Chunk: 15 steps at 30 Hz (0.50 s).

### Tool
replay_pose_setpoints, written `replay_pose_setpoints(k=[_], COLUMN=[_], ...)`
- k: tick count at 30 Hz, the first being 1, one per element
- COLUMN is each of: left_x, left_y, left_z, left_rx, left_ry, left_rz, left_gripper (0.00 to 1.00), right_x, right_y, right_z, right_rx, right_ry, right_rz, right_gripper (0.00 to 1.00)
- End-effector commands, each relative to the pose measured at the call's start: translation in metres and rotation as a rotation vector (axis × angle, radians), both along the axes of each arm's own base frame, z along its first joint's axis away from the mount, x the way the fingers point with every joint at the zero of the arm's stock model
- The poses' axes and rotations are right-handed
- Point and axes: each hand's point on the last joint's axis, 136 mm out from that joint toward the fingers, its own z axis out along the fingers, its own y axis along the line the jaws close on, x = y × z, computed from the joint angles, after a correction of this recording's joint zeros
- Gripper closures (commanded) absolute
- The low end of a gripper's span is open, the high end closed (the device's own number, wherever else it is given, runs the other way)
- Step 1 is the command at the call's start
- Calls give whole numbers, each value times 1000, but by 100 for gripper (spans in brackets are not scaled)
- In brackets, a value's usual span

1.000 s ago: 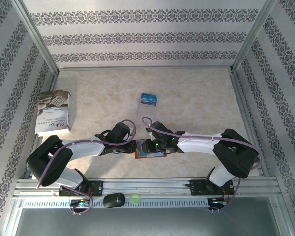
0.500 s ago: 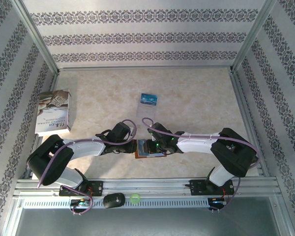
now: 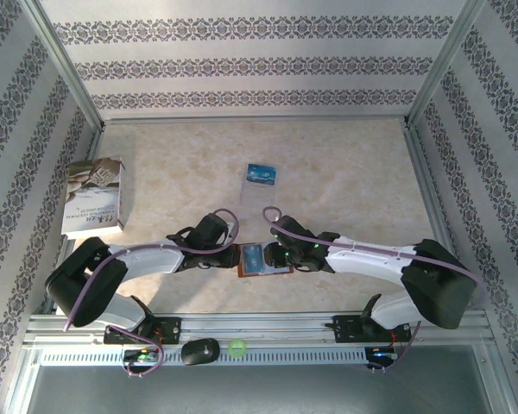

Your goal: Take the credit cards out of the card holder

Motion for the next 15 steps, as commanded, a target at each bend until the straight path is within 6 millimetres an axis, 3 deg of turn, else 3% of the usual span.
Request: replay_pose_setpoints(k=[1,3,6,10,15], left_x=[6,9,11,16,19], left_y=[13,16,6,-20,-35], left_z=[19,30,39,38,30], left_rx=[48,50,-7,-86,-88], left_ry=[-65,-100,-113,-89,-80], left_rz=[14,22,10,-19,-50], left_gripper=[97,96,96,100,100], right_x=[1,1,-3,-1,0], right_y=[-1,1,13,20,21], right_z=[11,13,12,7,5], right_rx=[-5,8,55,79,110], right_ry=[-39,-39,-11,16,36], right_rz=[29,40,79,80,67], right_gripper=[72,73,74,76,76])
